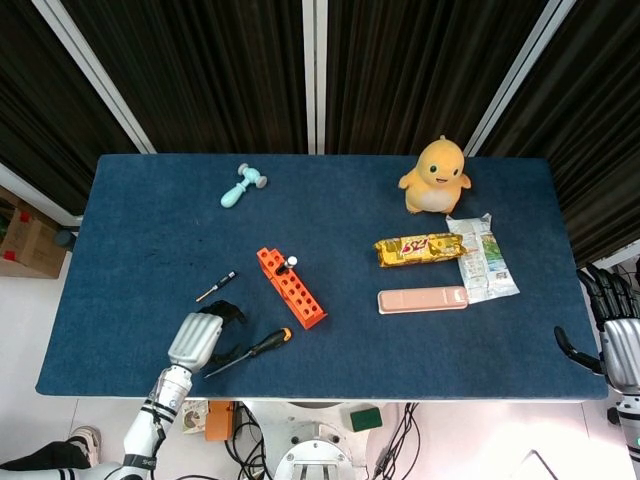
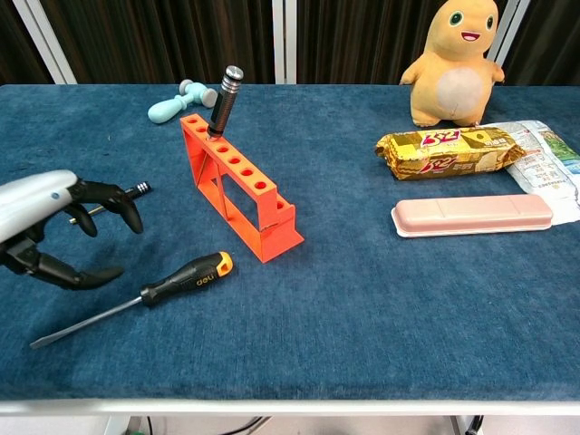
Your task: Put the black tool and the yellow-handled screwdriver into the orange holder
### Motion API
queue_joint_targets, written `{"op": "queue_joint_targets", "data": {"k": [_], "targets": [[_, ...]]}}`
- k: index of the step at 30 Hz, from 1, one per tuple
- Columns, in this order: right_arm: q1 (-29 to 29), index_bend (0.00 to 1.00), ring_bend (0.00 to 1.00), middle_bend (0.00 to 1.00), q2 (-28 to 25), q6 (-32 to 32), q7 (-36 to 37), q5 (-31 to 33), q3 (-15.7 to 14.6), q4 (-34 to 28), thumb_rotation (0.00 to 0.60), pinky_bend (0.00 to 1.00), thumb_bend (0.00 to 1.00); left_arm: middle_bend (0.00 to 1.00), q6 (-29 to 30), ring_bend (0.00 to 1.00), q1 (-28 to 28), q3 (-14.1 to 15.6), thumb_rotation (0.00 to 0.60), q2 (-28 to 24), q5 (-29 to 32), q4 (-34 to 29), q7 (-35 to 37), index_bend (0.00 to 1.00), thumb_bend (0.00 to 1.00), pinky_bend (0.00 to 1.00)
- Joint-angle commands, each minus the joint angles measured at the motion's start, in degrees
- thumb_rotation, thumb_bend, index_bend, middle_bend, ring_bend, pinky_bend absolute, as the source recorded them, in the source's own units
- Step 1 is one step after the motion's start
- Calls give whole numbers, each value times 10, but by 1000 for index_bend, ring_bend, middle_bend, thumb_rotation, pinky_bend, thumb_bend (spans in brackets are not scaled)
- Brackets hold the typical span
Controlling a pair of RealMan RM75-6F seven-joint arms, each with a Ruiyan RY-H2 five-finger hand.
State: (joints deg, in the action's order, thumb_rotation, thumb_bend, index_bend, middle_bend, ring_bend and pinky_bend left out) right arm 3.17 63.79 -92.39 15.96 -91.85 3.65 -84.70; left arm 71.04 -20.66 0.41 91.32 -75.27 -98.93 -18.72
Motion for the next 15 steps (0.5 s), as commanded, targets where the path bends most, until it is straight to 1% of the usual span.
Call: {"op": "queue_joint_targets", "data": {"k": [1,3,5,8,12,15], "targets": [[0,0,0,0,0,1,2,2,1,1,600,0,339,329,-6,220,-3,3,551,15,0,-7,-25,400,239,360],[1,0,0,0,-1,2,3,1,1,1,600,0,339,330,-9,220,-3,3,534,15,5,-17,-31,398,235,360],[1,0,0,0,0,2,3,0,0,1,600,0,339,331,-12,219,-4,0,503,18,9,-24,-35,396,229,360],[0,0,0,0,0,1,3,-1,0,1,600,0,339,332,-16,219,-9,-9,468,30,19,-19,-44,396,223,360],[-1,0,0,0,-1,-2,7,0,1,0,600,0,339,333,-19,220,-15,-18,419,49,34,-12,-74,395,209,361],[-1,0,0,0,-1,-4,9,1,2,1,600,0,339,334,-11,220,-18,-20,415,64,40,-1,-109,391,206,364]]}}
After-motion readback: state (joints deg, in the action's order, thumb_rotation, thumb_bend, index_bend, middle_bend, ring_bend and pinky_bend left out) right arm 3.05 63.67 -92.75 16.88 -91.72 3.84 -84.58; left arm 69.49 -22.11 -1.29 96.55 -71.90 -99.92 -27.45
